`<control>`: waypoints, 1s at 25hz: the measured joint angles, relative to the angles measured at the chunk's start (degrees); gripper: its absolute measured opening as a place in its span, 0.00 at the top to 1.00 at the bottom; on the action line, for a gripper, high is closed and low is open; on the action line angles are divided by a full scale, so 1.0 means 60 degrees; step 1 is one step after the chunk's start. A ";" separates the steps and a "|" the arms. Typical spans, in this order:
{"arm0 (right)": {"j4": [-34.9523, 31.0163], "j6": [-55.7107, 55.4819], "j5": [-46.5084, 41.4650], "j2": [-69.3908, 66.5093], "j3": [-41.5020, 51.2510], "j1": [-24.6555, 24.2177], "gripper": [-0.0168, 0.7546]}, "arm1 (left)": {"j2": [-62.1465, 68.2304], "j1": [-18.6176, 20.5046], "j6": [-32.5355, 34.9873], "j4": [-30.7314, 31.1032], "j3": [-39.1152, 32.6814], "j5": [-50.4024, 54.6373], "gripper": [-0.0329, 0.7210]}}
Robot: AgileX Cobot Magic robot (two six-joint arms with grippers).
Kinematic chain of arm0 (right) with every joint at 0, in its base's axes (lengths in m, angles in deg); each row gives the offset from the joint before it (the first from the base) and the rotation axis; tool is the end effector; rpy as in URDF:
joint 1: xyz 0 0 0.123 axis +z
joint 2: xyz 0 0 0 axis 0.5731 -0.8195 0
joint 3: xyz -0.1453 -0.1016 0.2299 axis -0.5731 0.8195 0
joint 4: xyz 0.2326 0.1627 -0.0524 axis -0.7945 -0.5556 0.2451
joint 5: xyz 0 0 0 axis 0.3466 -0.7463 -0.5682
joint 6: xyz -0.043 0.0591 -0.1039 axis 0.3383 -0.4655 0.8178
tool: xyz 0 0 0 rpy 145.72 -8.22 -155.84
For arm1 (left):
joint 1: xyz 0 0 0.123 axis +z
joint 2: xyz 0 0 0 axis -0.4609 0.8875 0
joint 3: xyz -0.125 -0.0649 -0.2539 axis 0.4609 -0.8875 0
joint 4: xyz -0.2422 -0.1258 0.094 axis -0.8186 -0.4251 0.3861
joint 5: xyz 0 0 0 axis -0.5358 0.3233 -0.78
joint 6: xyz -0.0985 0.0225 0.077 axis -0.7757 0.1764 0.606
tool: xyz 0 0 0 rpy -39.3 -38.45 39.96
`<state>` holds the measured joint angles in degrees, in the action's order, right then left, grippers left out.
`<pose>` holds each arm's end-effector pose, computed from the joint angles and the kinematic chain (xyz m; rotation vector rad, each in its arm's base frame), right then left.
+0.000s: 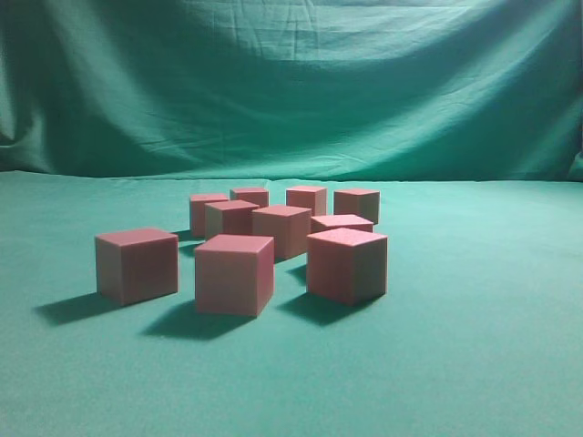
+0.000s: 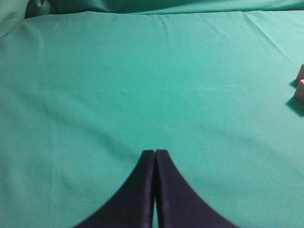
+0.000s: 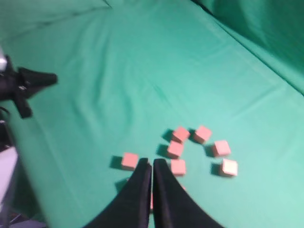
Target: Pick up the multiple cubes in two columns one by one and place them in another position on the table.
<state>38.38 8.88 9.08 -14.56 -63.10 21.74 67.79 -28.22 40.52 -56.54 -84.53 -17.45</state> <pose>0.1232 0.1782 0.4942 -1.1145 1.9319 0.4638 0.1197 -0.0007 0.1679 0.0322 1.8327 0.0160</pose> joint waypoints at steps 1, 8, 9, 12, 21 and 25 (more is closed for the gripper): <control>-0.0017 0.0000 0.0399 0.0423 0.0673 -0.0384 0.98 | 0.0000 0.0000 0.0000 0.0000 0.0000 0.0000 0.96; -0.0855 0.0015 0.3385 0.3225 0.5291 -0.3701 0.98 | 0.0000 0.0000 0.0000 0.0000 0.0000 0.0000 0.96; -0.1016 0.0015 0.3816 0.3606 0.5976 -0.4138 0.98 | 0.0000 0.0000 0.0000 0.0000 0.0000 0.0000 0.96; -0.1403 0.0015 0.5075 0.5016 0.7856 -0.5642 0.98 | 0.0000 0.0000 0.0000 0.0000 0.0000 0.0000 0.96; -0.1613 0.0262 0.7902 0.8063 1.2297 -0.8445 0.98 | 0.0000 0.0000 0.0000 0.0000 0.0000 0.0000 0.96; -0.1613 0.0521 0.8062 0.9068 1.3567 -0.9078 0.98 | 0.0000 0.0000 0.0000 0.0000 0.0000 0.0000 0.96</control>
<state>28.70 12.01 57.45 39.85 18.30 -32.73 67.79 -28.22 40.52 -56.54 -84.53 -17.45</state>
